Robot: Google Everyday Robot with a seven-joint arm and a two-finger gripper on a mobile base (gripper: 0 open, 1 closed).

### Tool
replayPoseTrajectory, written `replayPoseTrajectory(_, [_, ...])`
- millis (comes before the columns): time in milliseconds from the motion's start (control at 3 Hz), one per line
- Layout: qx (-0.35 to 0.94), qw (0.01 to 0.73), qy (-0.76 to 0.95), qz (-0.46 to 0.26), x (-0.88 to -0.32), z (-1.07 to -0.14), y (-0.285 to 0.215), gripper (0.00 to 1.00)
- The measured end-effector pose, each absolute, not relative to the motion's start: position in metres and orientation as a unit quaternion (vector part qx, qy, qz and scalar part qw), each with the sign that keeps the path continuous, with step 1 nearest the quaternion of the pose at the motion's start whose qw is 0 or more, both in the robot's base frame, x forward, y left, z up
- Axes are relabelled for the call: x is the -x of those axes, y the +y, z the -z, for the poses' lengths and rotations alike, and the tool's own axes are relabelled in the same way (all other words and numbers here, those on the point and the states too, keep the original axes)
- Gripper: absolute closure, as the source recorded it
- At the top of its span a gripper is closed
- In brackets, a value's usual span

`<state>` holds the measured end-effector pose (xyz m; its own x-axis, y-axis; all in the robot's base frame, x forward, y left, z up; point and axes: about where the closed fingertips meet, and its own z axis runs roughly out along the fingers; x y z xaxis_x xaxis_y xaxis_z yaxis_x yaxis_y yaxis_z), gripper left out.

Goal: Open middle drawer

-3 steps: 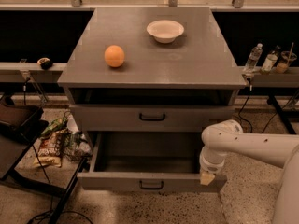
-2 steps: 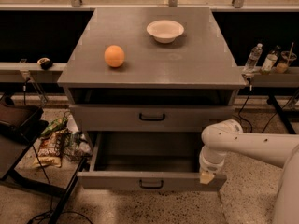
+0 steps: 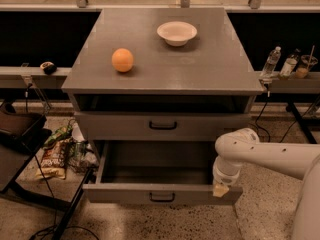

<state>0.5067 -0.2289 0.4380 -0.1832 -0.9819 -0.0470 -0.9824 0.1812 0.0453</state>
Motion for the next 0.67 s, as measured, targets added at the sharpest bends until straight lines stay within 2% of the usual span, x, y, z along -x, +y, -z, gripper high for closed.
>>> replayPoseTrajectory(333, [0.639,0.004,0.768,-0.032,-0.5067,-0.438,-0.2289,0.04])
replayPoseTrajectory(667, [0.641,0.002,0.767,-0.038,-0.5004,-0.4339,-0.2285,0.03])
